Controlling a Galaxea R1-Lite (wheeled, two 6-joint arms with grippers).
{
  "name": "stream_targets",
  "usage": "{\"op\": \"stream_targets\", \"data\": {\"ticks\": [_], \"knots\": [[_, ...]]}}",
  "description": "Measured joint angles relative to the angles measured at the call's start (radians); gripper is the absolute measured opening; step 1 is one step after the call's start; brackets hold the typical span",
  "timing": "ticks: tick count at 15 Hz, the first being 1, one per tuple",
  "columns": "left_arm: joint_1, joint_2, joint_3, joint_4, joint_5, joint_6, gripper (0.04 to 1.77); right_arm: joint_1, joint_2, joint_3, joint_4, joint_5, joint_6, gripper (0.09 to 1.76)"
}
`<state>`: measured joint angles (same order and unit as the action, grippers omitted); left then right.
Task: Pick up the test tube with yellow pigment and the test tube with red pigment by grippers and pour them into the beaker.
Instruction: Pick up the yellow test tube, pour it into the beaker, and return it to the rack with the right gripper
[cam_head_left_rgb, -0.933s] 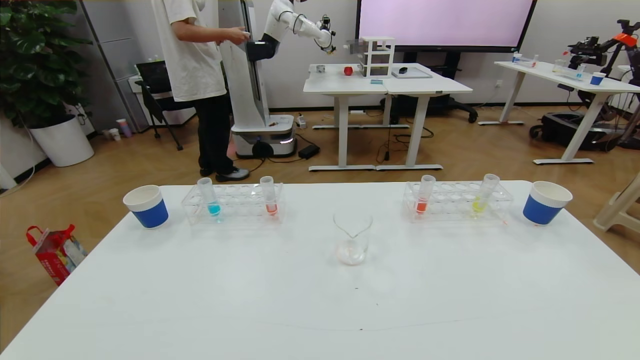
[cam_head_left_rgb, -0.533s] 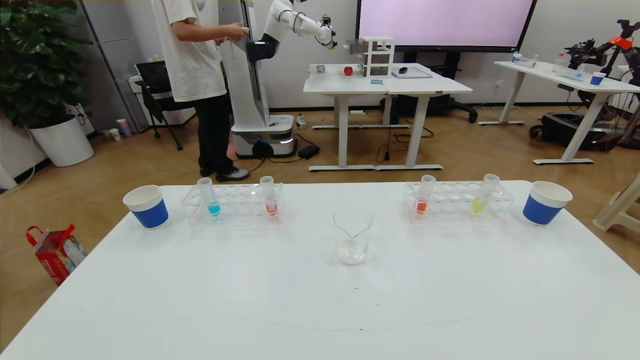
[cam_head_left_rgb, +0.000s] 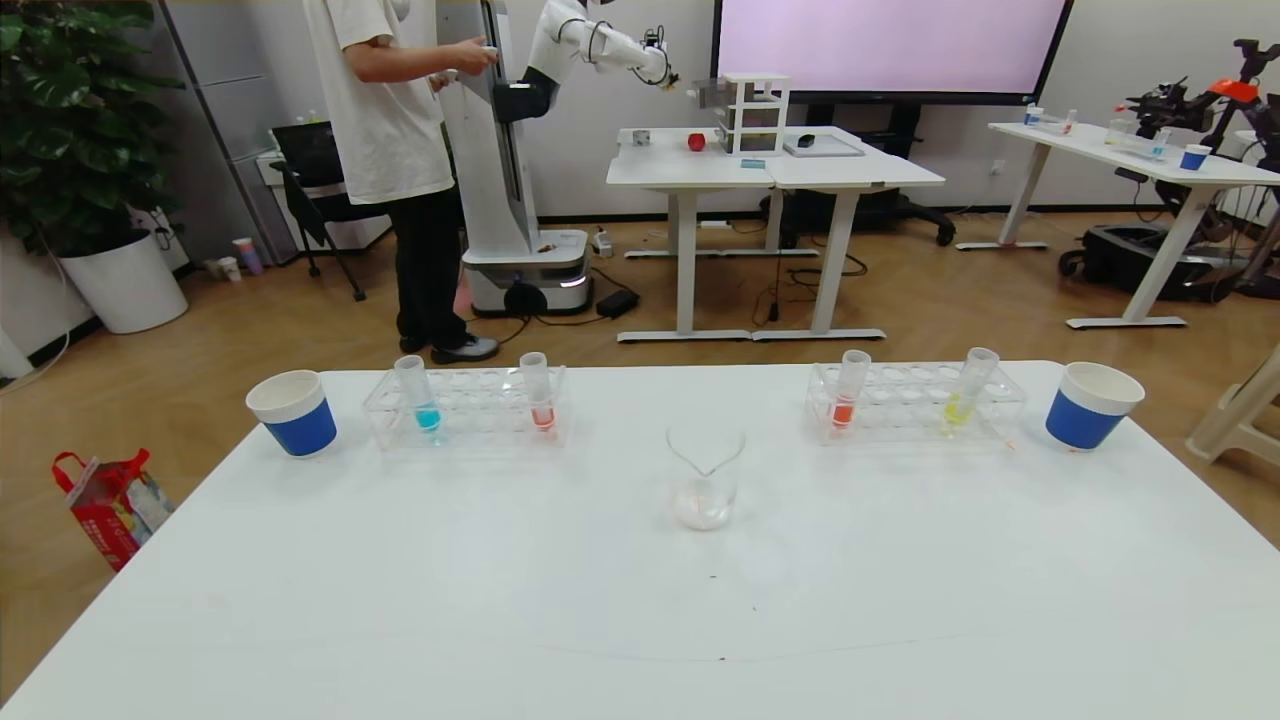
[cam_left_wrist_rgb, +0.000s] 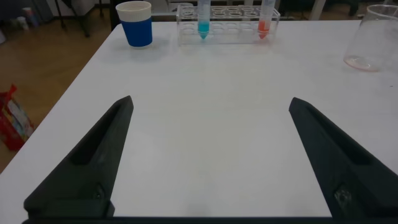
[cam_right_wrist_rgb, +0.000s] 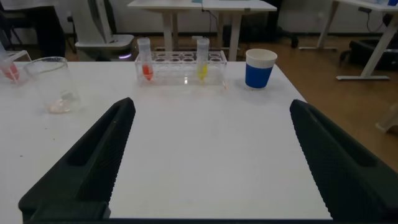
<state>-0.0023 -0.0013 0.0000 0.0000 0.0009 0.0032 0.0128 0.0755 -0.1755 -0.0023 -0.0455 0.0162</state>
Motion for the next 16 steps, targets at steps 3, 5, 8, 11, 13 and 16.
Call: {"op": "stream_targets", "data": {"ticks": [3,5,8,11,13,16], "knots": [[0.0,0.0,0.0,0.0,0.0,0.0,1.75,0.034,0.157,-0.071,-0.113,0.0,0.001,1.74],[0.0,0.0,0.0,0.0,0.0,0.0,1.75,0.058,0.308,-0.087,-0.25,0.001,0.001,1.74],[0.0,0.0,0.0,0.0,0.0,0.0,1.75,0.074,0.573,-0.098,-0.464,0.006,0.003,1.74],[0.0,0.0,0.0,0.0,0.0,0.0,1.75,0.067,0.874,-0.117,-0.728,0.019,0.003,1.74],[0.0,0.0,0.0,0.0,0.0,0.0,1.75,0.041,1.066,-0.134,-0.896,0.037,0.003,1.74],[0.0,0.0,0.0,0.0,0.0,0.0,1.75,-0.019,1.326,-0.165,-1.098,0.083,0.003,1.74]]}}
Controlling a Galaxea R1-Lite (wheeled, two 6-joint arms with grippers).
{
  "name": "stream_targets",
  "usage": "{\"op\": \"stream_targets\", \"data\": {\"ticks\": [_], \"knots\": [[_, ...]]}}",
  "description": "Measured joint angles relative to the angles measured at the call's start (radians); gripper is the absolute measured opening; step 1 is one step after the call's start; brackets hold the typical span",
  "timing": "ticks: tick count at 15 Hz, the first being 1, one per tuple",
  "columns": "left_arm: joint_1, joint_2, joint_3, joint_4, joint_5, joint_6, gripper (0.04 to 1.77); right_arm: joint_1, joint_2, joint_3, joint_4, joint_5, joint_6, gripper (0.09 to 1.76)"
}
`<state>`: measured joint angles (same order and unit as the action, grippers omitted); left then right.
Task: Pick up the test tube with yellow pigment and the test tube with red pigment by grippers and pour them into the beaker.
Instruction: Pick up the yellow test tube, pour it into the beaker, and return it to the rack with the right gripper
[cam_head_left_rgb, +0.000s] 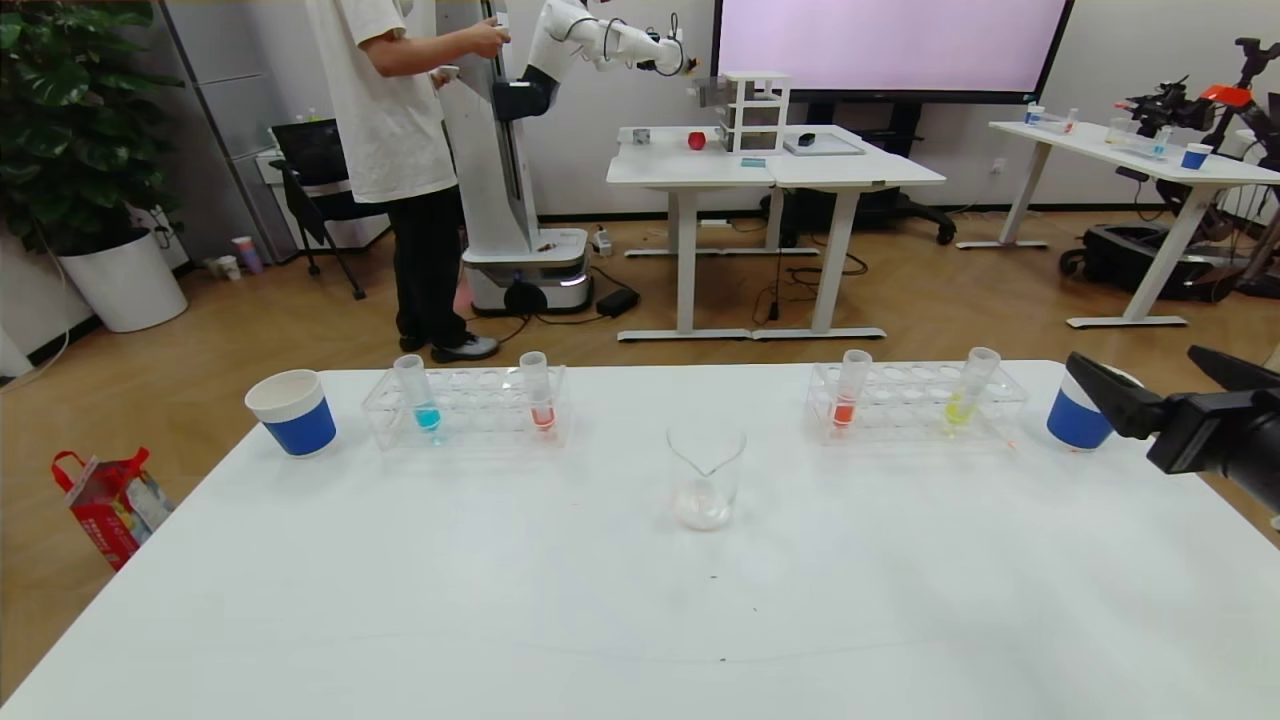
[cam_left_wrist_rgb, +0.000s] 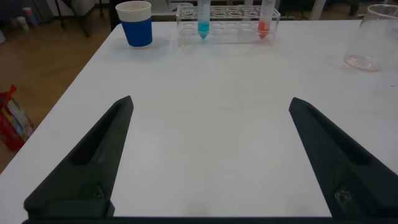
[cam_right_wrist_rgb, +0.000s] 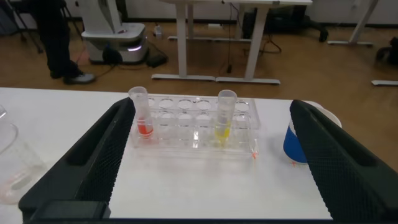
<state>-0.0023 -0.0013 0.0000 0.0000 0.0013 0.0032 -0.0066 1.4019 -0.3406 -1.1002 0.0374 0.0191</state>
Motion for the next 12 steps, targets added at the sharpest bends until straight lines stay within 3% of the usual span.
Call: {"op": "stream_targets", "data": {"ticks": [7,12], "knots": [[0.0,0.0,0.0,0.0,0.0,-0.001,1.75,-0.054,0.419,-0.036,-0.408,0.024,-0.001,1.74],[0.0,0.0,0.0,0.0,0.0,0.0,1.75,-0.069,0.597,-0.067,-0.46,0.024,0.0,1.74]]}}
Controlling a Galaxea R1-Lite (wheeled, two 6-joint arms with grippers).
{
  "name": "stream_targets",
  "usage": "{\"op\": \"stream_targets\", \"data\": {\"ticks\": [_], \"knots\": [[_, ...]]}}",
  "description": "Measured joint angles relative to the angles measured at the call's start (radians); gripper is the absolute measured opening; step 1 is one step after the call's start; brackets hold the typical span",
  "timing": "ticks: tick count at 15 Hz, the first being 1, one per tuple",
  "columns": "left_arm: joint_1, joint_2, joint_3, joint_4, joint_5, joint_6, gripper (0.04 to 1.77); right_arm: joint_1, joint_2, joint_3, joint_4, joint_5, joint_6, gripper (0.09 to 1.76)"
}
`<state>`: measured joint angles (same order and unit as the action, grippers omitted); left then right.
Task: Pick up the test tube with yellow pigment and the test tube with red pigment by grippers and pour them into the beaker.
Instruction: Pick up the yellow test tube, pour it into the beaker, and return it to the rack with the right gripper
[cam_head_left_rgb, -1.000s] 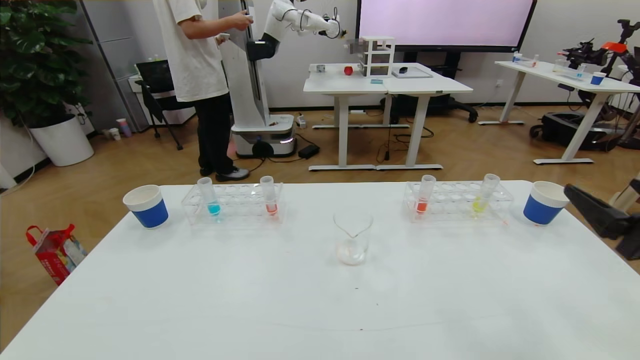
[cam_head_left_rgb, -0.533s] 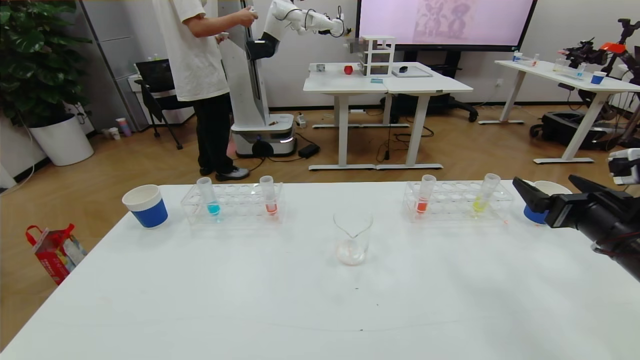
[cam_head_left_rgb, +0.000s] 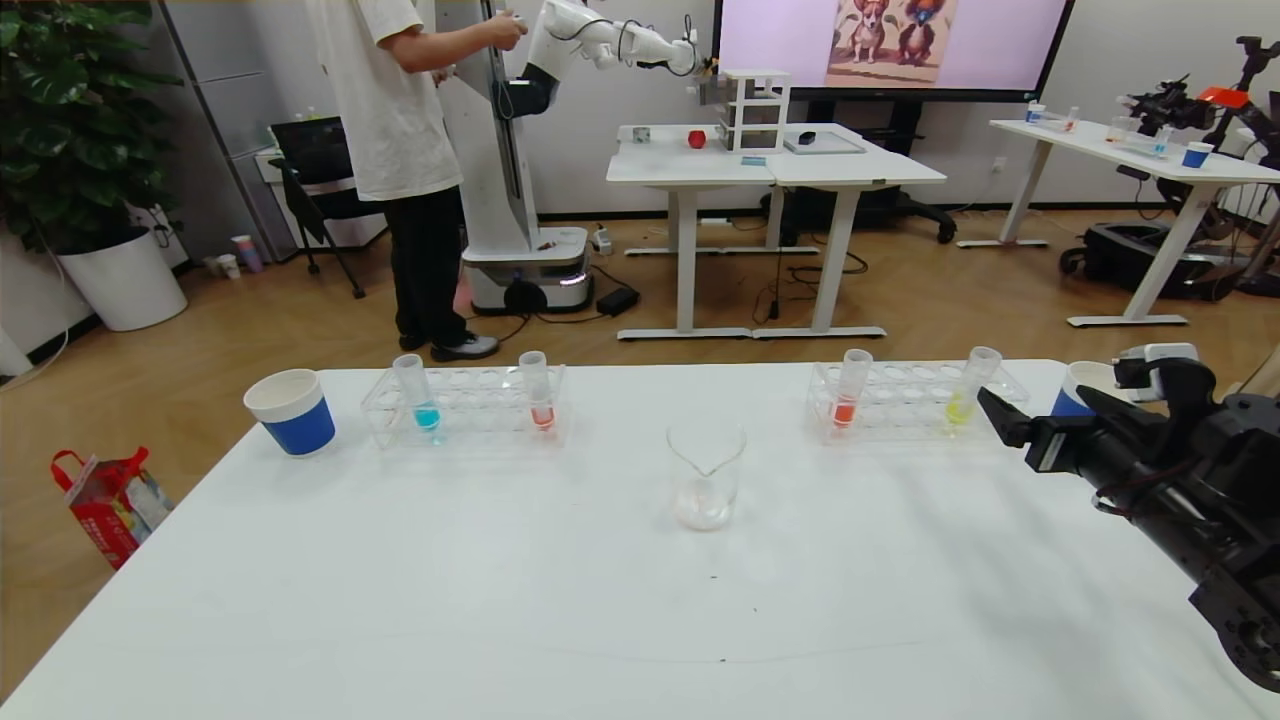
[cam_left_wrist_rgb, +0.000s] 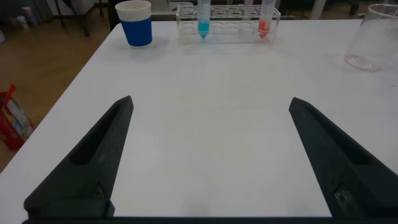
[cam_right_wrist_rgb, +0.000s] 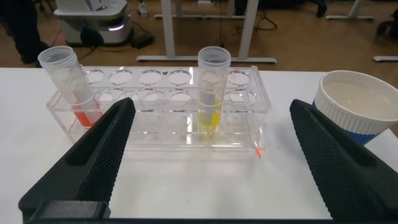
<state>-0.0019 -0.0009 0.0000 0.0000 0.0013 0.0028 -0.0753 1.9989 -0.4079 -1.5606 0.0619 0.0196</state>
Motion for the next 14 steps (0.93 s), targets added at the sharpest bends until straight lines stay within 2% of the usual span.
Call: {"op": "stream_targets", "data": {"ticks": [9,14], "knots": [[0.0,0.0,0.0,0.0,0.0,0.0,1.75,-0.013,0.187,-0.263,-0.001,0.03,-0.001,1.74],[0.0,0.0,0.0,0.0,0.0,0.0,1.75,-0.023,0.273,-0.336,0.0,0.054,-0.001,1.74]]}}
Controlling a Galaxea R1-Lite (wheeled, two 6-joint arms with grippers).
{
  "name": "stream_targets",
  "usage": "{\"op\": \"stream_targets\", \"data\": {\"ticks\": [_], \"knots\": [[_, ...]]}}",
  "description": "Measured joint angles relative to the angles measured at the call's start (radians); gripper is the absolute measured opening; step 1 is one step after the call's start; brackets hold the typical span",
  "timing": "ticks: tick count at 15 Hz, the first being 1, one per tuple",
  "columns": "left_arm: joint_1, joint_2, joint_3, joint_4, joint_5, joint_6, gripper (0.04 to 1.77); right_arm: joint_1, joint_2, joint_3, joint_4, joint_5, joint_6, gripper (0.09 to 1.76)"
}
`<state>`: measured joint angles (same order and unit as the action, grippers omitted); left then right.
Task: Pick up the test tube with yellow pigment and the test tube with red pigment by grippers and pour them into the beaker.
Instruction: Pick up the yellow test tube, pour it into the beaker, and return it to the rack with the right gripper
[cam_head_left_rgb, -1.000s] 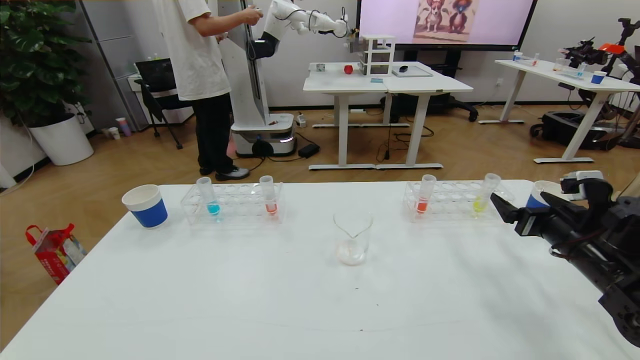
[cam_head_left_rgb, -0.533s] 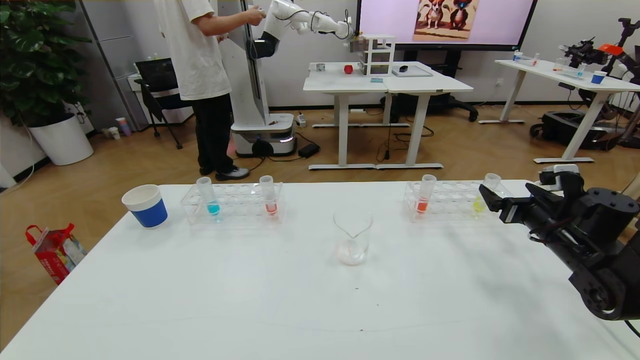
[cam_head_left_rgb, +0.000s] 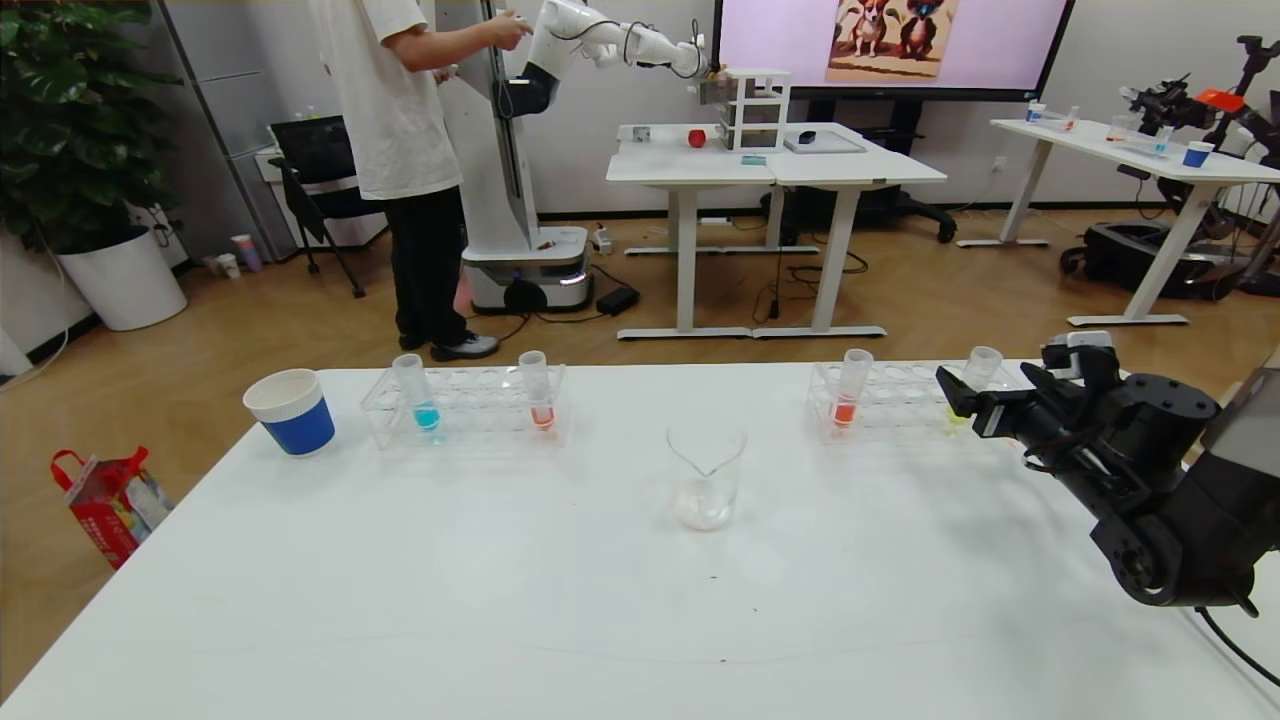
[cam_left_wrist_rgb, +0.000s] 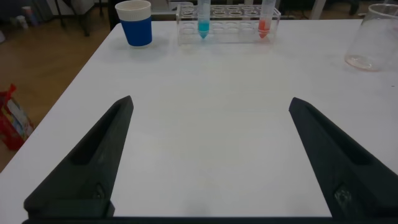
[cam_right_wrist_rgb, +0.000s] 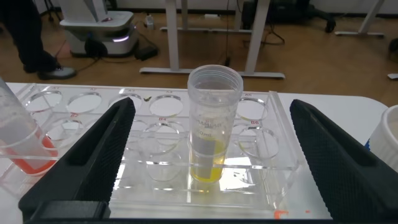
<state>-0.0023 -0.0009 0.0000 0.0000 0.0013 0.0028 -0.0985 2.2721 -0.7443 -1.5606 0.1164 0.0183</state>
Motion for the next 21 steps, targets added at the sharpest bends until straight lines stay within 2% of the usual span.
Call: {"op": "stream_targets", "data": {"ticks": [7,8,9,10,11,12,14,21], "knots": [[0.0,0.0,0.0,0.0,0.0,0.0,1.75,-0.004,0.022,-0.025,-0.001,0.015,-0.001,1.71],[0.0,0.0,0.0,0.0,0.0,0.0,1.75,-0.004,0.021,-0.025,0.0,0.015,-0.001,1.54],[0.0,0.0,0.0,0.0,0.0,0.0,1.75,-0.004,0.02,-0.026,0.0,0.015,0.0,1.24],[0.0,0.0,0.0,0.0,0.0,0.0,1.75,-0.004,0.019,-0.029,0.0,0.016,-0.001,0.75],[0.0,0.0,0.0,0.0,0.0,0.0,1.75,-0.004,0.019,-0.031,0.0,0.016,-0.001,0.41],[0.0,0.0,0.0,0.0,0.0,0.0,1.75,-0.004,0.019,-0.032,0.0,0.017,0.0,0.3],[0.0,0.0,0.0,0.0,0.0,0.0,1.75,-0.004,0.018,-0.032,0.0,0.016,0.0,0.52],[0.0,0.0,0.0,0.0,0.0,0.0,1.75,0.0,-0.008,-0.037,0.0,0.016,-0.001,0.5]]}}
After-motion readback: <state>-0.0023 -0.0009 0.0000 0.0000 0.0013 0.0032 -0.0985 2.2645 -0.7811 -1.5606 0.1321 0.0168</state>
